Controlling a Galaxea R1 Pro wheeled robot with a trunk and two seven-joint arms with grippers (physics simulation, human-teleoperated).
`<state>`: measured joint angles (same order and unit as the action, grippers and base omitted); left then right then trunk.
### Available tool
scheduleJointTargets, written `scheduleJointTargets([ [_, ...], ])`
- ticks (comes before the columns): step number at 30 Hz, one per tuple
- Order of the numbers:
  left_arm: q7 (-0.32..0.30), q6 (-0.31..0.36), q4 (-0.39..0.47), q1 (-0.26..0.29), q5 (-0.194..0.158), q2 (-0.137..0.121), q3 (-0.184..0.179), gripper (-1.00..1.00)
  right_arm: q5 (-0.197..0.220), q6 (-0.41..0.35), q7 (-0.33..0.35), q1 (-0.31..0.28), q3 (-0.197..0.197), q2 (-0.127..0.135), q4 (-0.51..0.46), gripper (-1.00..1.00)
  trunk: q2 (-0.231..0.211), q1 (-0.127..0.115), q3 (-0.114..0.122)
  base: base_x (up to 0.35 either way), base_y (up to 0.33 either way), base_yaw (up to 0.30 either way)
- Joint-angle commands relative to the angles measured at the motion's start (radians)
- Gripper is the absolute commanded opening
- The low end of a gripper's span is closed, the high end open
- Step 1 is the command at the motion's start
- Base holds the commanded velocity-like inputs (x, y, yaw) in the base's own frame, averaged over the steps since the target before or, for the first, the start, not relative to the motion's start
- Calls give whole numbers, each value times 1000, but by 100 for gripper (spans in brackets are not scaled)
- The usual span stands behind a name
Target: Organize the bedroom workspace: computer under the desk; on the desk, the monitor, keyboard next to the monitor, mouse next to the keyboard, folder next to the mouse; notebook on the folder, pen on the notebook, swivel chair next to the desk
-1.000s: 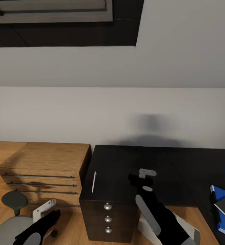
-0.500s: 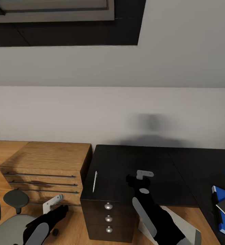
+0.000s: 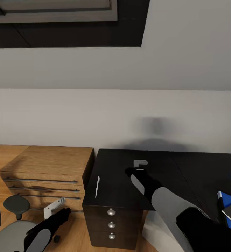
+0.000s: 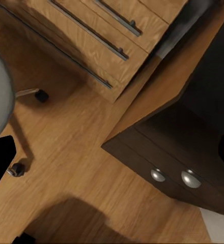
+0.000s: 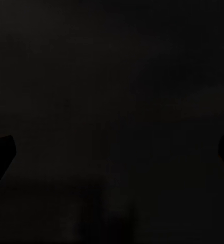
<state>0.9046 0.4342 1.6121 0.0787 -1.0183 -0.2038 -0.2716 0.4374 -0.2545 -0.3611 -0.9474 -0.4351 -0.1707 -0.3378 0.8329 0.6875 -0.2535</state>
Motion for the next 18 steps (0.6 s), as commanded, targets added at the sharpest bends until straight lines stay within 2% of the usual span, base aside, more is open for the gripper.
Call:
scheduleJointTargets([
  [1, 7, -20, 2, 1, -5, -1, -2, 100, 7, -5, -4, -2, -8, -1, 3, 100, 1, 0, -1, 0, 0, 0],
  [2, 6, -43, 3, 1, -5, -2, -3, 100, 7, -4, -2, -3, -7, -2, 6, 100, 1, 0, -1, 0, 0, 0],
  [3, 3, -134, 6, 1, -5, -5, -24, 100, 7, -3, 4, -5, -6, -4, 13, 100, 1, 0, -1, 0, 0, 0],
  [4, 2, -154, 6, 1, -5, -6, -35, 100, 7, -4, 5, -5, -5, -4, 14, 100, 1, 0, -1, 0, 0, 0],
  [6, 1, -235, 7, -1, -3, -13, -82, 100, 7, -4, 7, -6, -4, -4, 17, 100, 1, 0, -1, 0, 0, 0],
  [8, 0, -297, 7, -3, 0, -19, -100, 100, 7, -3, 8, -5, -4, -4, 18, 100, 1, 0, -1, 0, 0, 0],
  [9, 0, -373, 8, -8, 9, -29, -116, 100, 7, -3, 8, -5, -4, -4, 18, 100, 1, 0, -1, 0, 0, 0],
  [10, 0, -411, 8, -11, 17, -35, -126, 100, 7, -2, 8, -5, -4, -4, 18, 100, 1, 0, -1, 0, 0, 0],
  [11, 1, -521, 8, -22, 58, -71, -185, 100, 6, -1, 8, -5, -4, -4, 18, 100, 1, 0, -1, 0, 0, 0],
  [16, 3, -583, 8, -28, 88, -118, -246, 100, 6, 0, 6, -5, -5, -4, 16, 100, 1, 0, -1, 0, 0, 0],
  [18, 3, -592, 8, -28, 92, -125, -255, 100, 6, 1, 5, -5, -5, -4, 16, 100, 1, 0, -1, 0, 0, 0],
])
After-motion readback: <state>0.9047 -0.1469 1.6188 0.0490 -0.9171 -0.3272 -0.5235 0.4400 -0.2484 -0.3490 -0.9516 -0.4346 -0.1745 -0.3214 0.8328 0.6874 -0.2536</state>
